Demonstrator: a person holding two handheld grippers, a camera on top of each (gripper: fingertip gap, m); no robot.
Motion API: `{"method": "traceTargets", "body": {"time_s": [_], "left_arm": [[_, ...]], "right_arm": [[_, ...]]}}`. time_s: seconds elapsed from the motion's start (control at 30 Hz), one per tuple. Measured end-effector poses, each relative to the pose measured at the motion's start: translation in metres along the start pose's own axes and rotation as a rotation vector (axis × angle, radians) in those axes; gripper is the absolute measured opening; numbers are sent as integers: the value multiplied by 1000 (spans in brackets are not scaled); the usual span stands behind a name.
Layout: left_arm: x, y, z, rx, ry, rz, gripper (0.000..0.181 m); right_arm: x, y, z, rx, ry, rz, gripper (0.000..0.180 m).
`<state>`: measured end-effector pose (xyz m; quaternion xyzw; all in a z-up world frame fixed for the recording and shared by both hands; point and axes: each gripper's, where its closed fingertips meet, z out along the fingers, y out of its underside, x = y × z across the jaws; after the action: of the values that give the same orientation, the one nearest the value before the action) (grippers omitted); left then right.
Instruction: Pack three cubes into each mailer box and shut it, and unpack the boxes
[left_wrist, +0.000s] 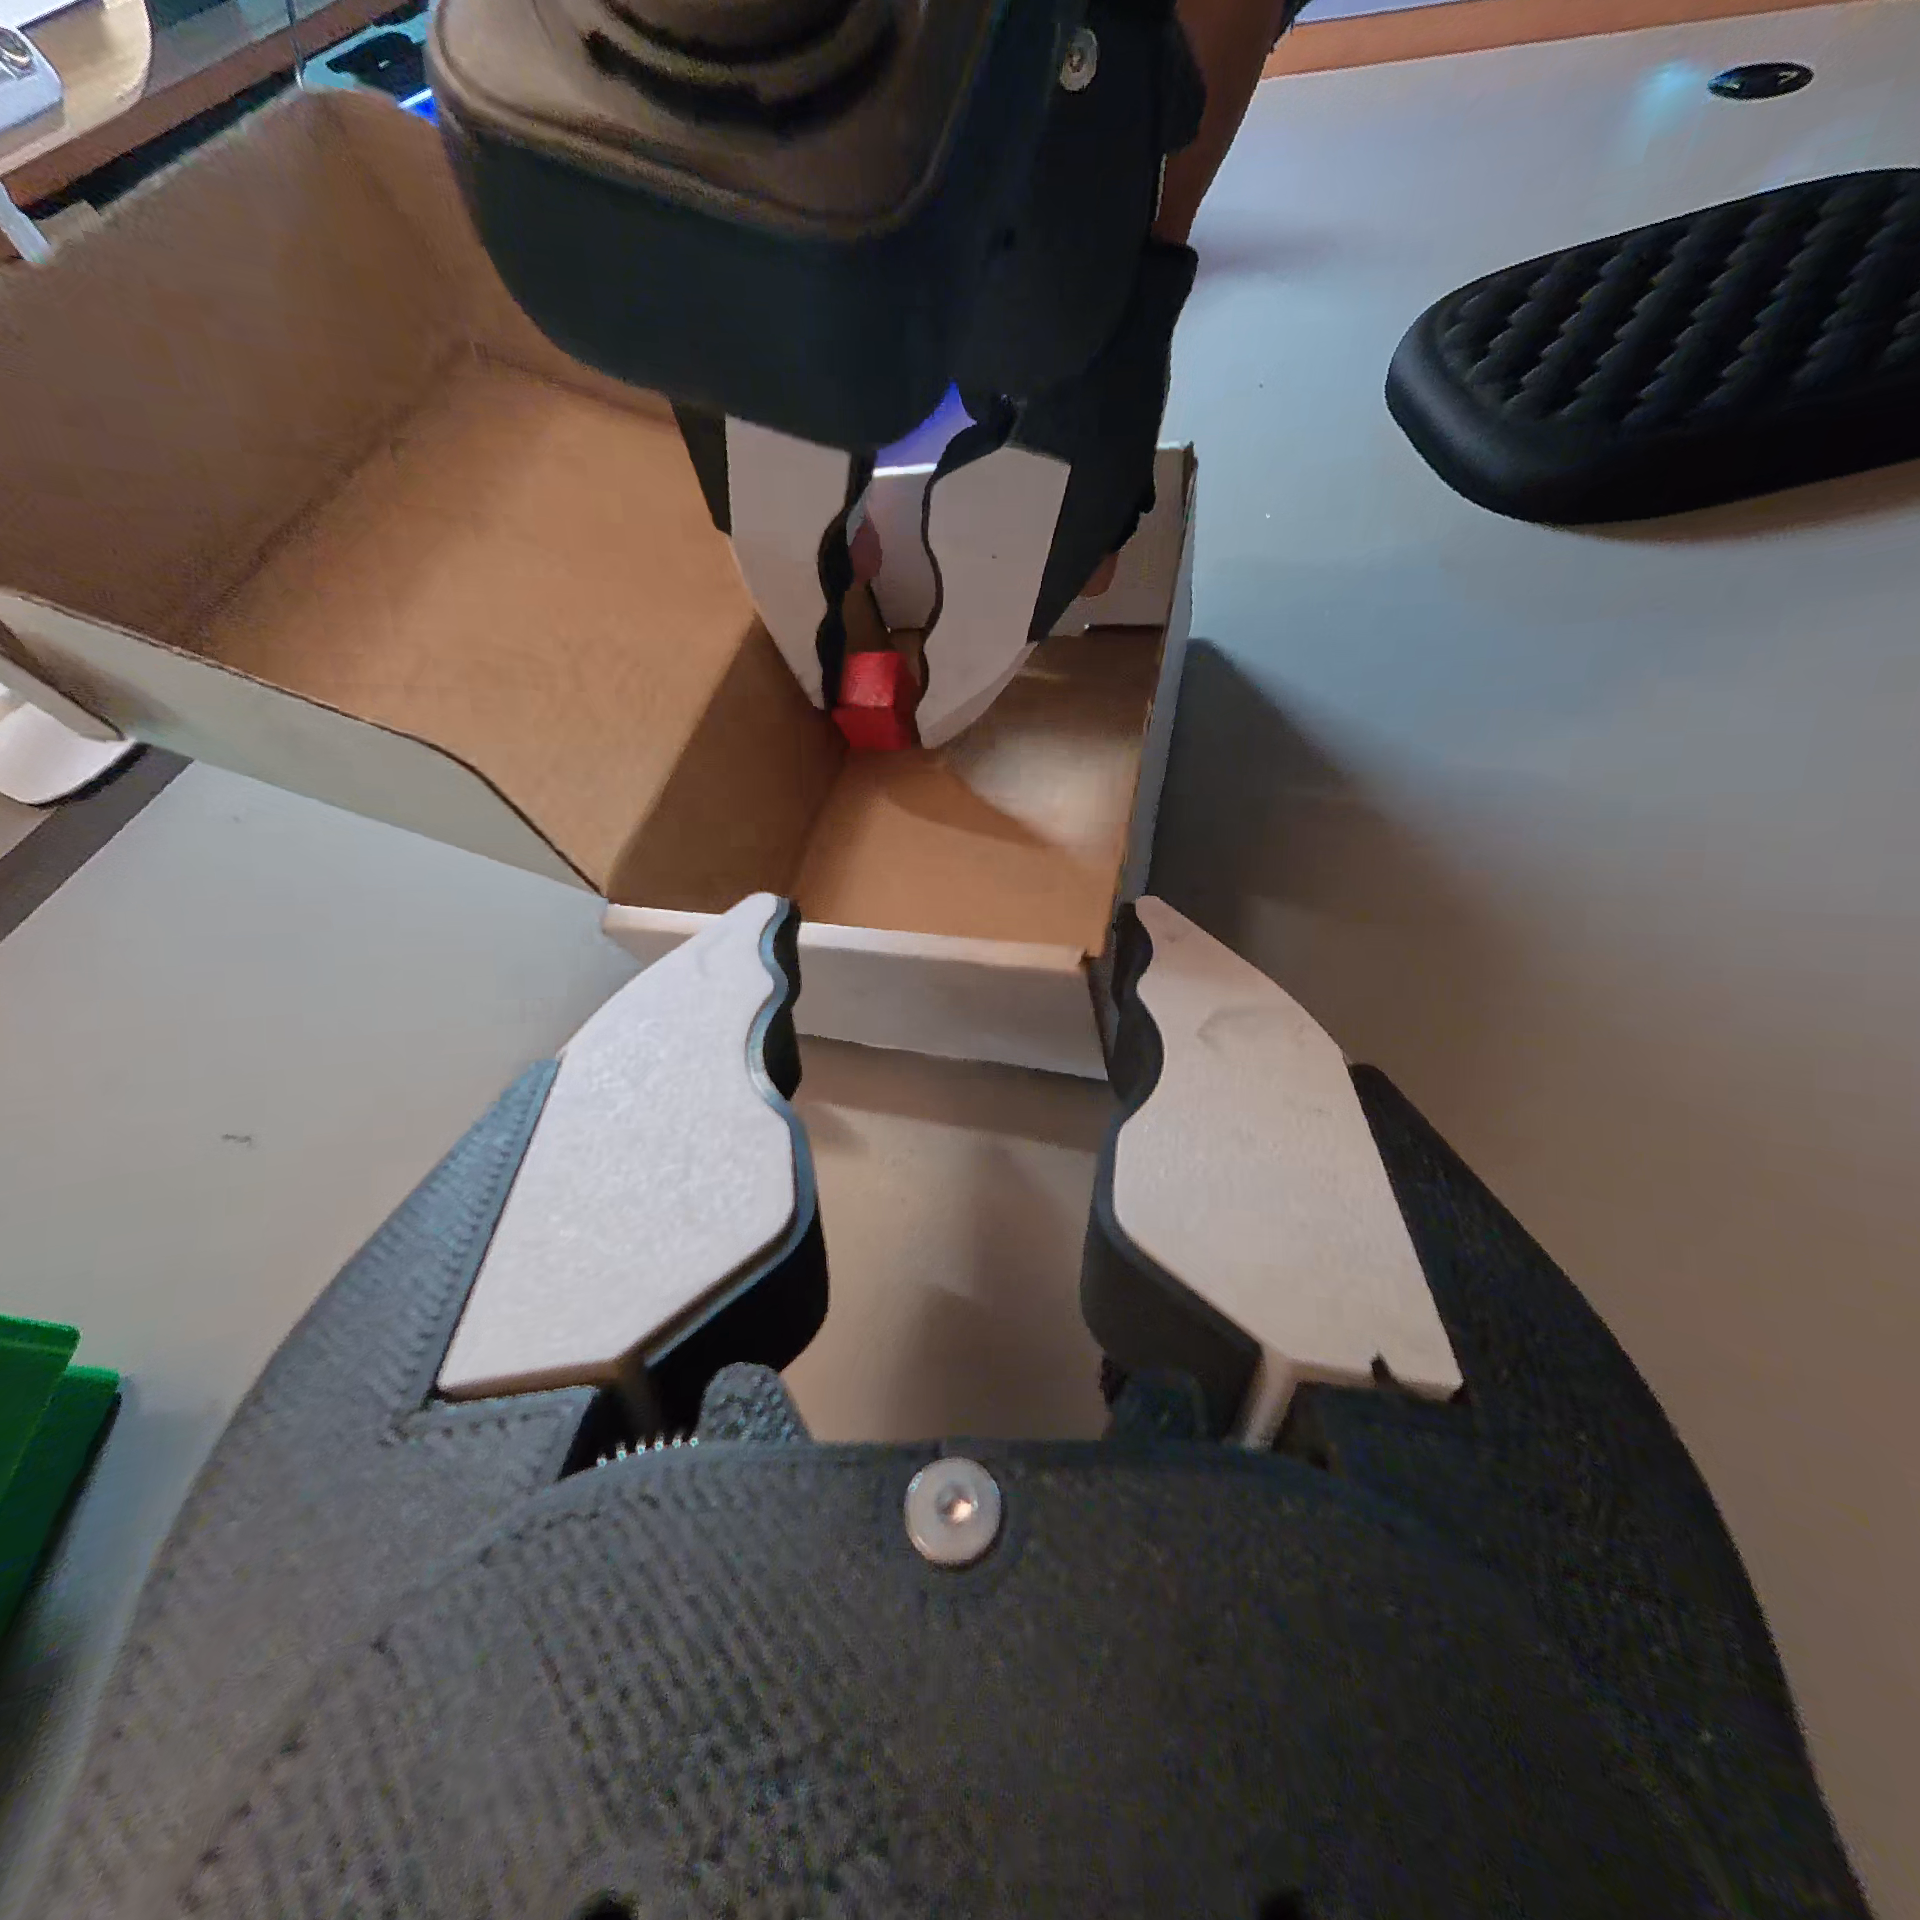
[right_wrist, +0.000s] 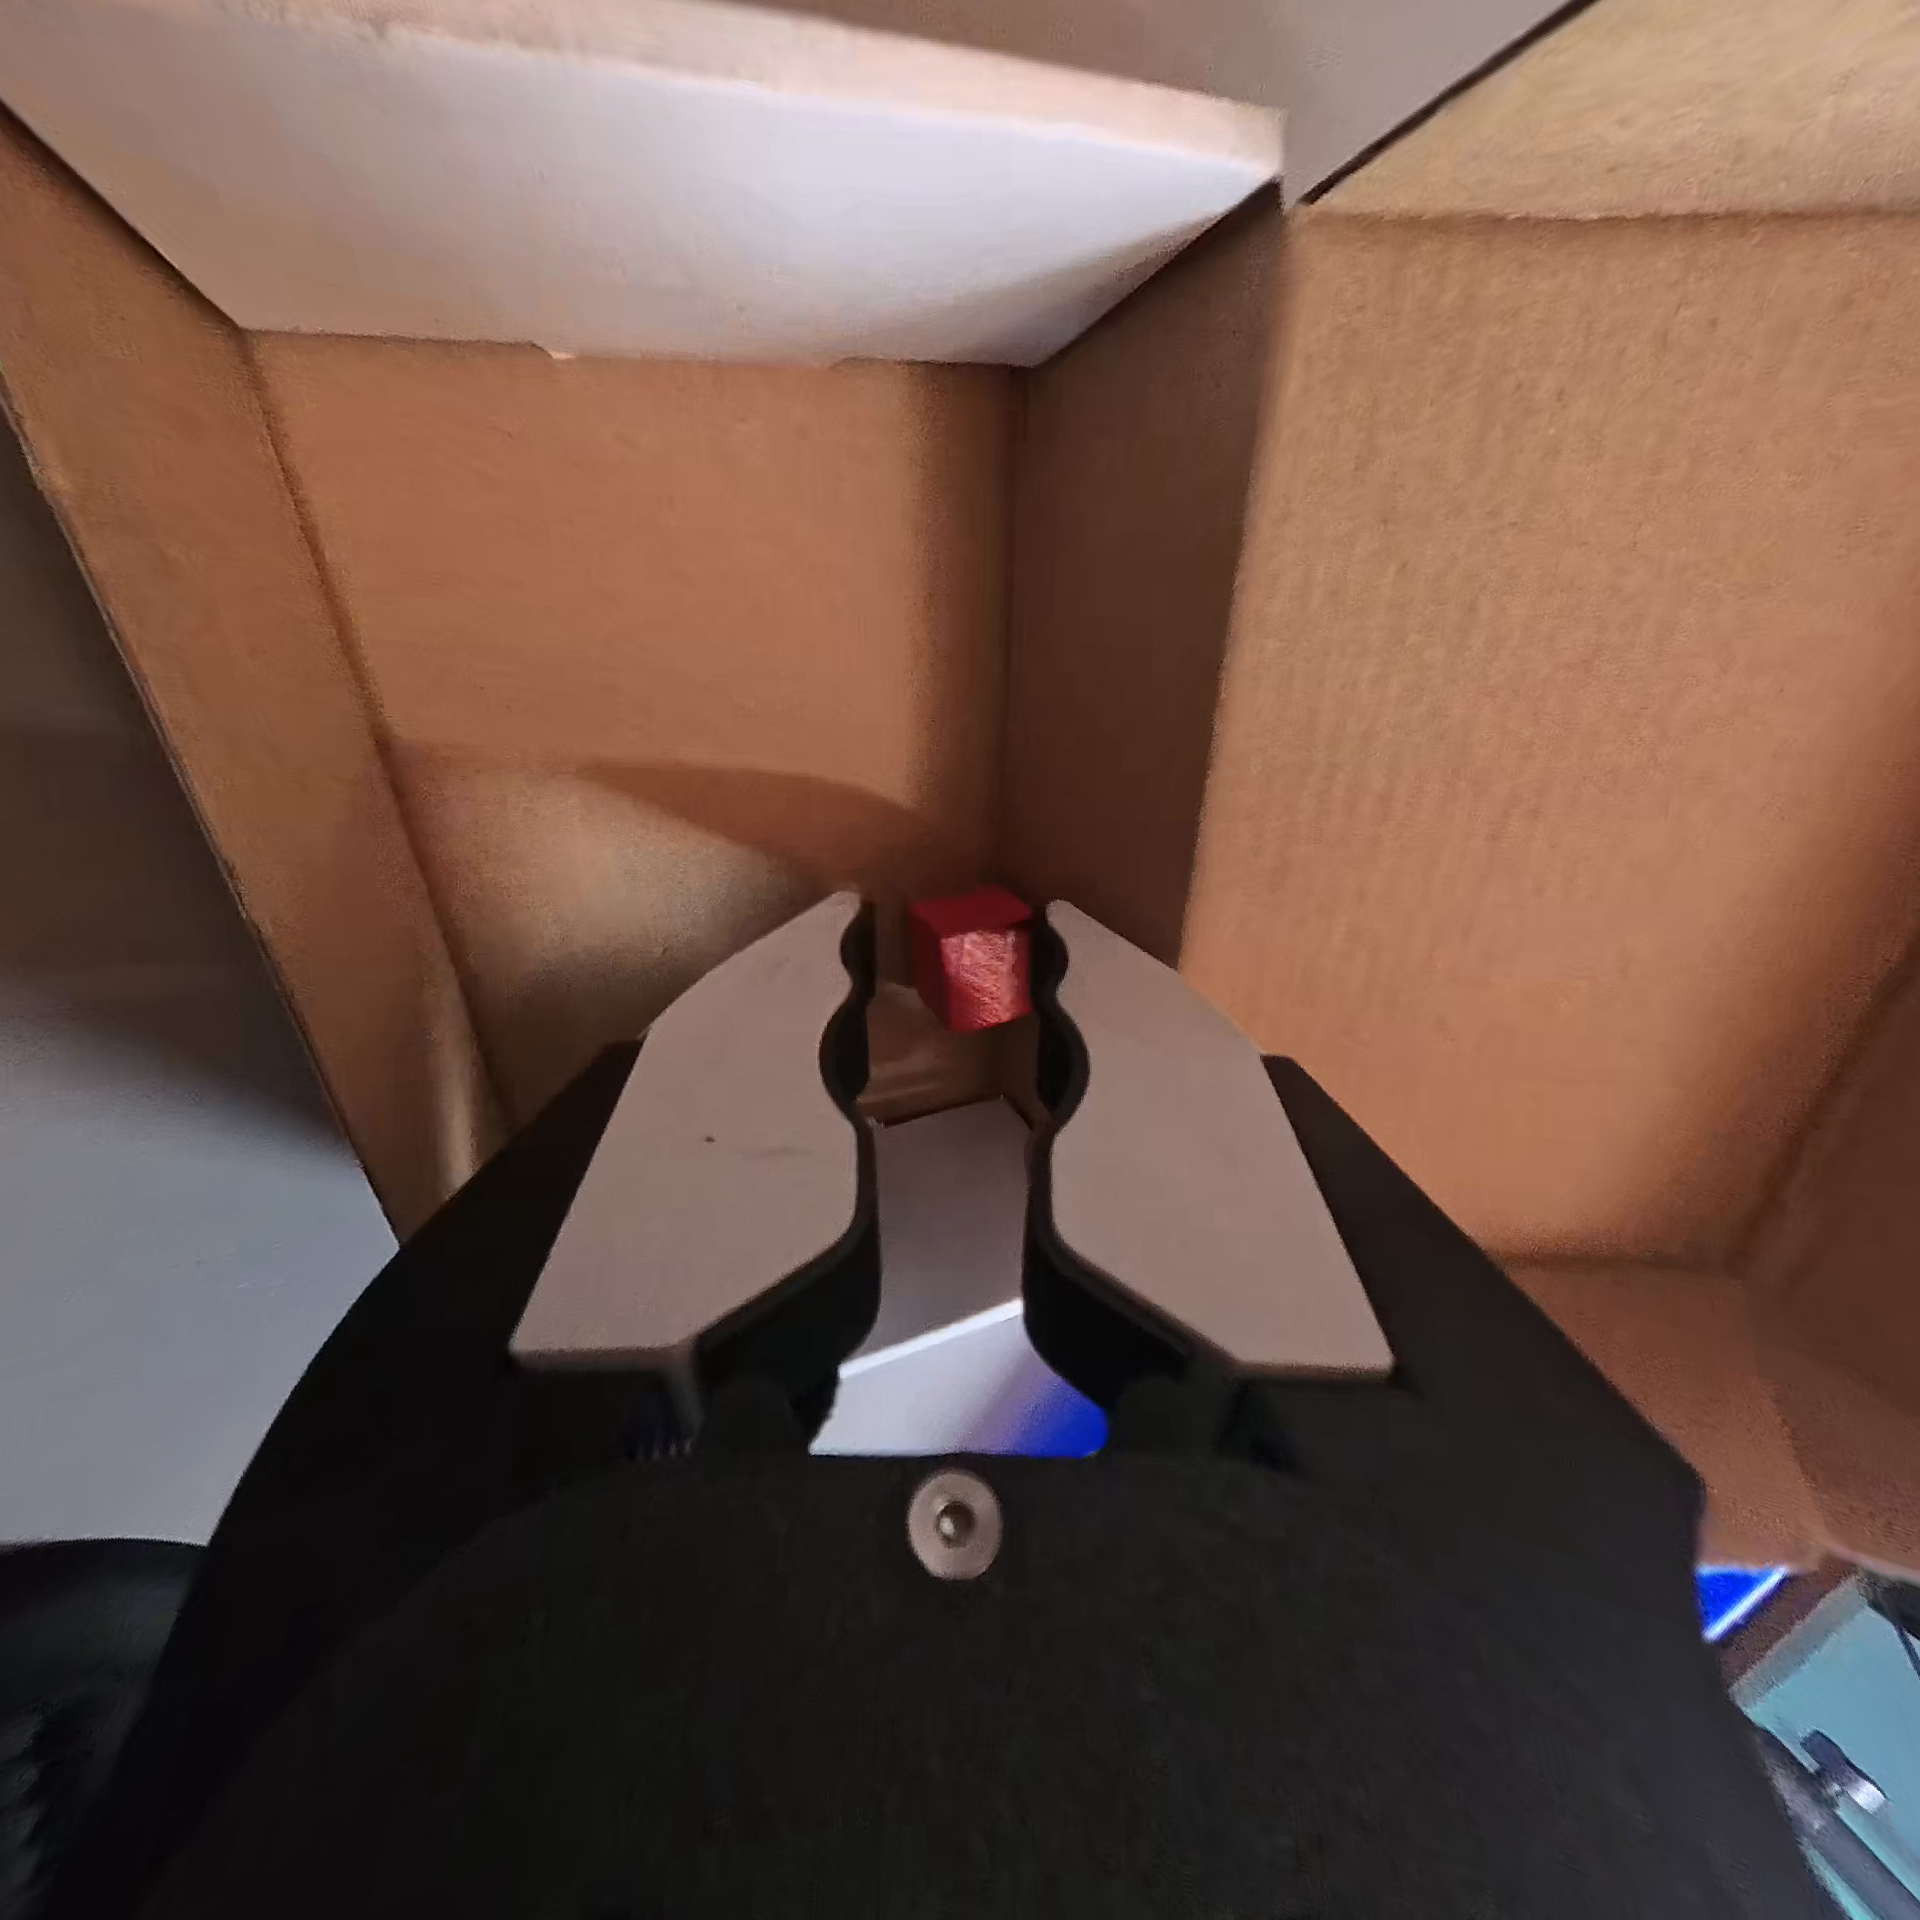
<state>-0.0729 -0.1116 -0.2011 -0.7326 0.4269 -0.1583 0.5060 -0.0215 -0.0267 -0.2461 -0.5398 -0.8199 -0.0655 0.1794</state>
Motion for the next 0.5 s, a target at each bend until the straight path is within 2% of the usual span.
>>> {"method": "traceTargets", "body": {"time_s": [0.17, 0.37, 0.5], "left_arm": [[0, 0, 0, -1, 0, 3, 57], [0, -1, -1, 6, -1, 0, 57], [0, -1, -1, 4, 0, 5, 57]], "right_arm": [[-12, -6, -3, 37, -54, -6, 13], [-2, -4, -18, 73, -41, 25, 26], [-7, 6, -13, 9, -79, -15, 35]]}}
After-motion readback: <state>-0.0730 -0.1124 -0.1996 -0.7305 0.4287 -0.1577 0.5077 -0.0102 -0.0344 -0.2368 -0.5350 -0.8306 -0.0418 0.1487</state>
